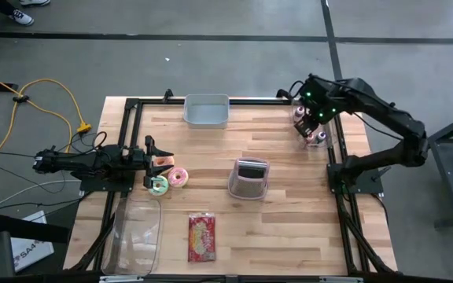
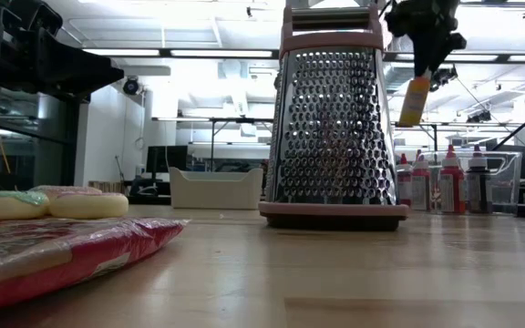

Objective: Pick & Place Food Item
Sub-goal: Put the yellow food coloring into the right transparent bin

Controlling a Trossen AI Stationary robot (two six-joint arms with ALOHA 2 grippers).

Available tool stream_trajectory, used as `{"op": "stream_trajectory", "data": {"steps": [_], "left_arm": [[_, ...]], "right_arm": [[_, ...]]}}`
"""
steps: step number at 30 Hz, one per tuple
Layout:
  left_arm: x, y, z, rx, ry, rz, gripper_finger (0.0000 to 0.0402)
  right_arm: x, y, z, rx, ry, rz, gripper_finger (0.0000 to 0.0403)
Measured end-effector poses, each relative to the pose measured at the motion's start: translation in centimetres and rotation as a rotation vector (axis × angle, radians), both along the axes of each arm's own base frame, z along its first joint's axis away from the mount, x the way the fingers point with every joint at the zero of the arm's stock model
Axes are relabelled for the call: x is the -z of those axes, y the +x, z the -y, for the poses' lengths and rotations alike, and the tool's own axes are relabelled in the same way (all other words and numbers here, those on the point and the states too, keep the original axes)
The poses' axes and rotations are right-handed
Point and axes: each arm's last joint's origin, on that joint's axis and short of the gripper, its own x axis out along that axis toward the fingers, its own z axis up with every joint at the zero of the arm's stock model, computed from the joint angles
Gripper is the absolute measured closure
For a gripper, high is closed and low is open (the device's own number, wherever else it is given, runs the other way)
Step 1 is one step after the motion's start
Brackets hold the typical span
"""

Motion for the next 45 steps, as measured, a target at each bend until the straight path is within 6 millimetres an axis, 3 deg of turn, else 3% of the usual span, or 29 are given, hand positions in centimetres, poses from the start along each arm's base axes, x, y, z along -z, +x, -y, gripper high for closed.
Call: {"op": "stream_trajectory", "data": {"steps": [9, 28, 39, 45], "left_arm": [[0.0, 0.0, 0.0, 0.000, 0.000, 0.000, 0.0214], [0.0, 0.0, 0.0, 0.000, 0.000, 0.000, 0.0214], [0.0, 0.0, 0.0, 0.000, 0.000, 0.000, 0.0214], [0.0, 0.0, 0.0, 0.000, 0.000, 0.000, 0.0214]], "right_arm": [[-1.3, -1.3, 0.1, 0.045, 0.013, -0.031, 0.0295], [-1.3, -6.3, 5.0, 0.269, -0.002, -0.067, 0.0294], [-0.9, -6.0, 5.5, 0.286, 0.019, -0.076, 0.0293], [0.0, -4.8, 6.4, 0.297, 0.033, -0.128, 0.0293]]}}
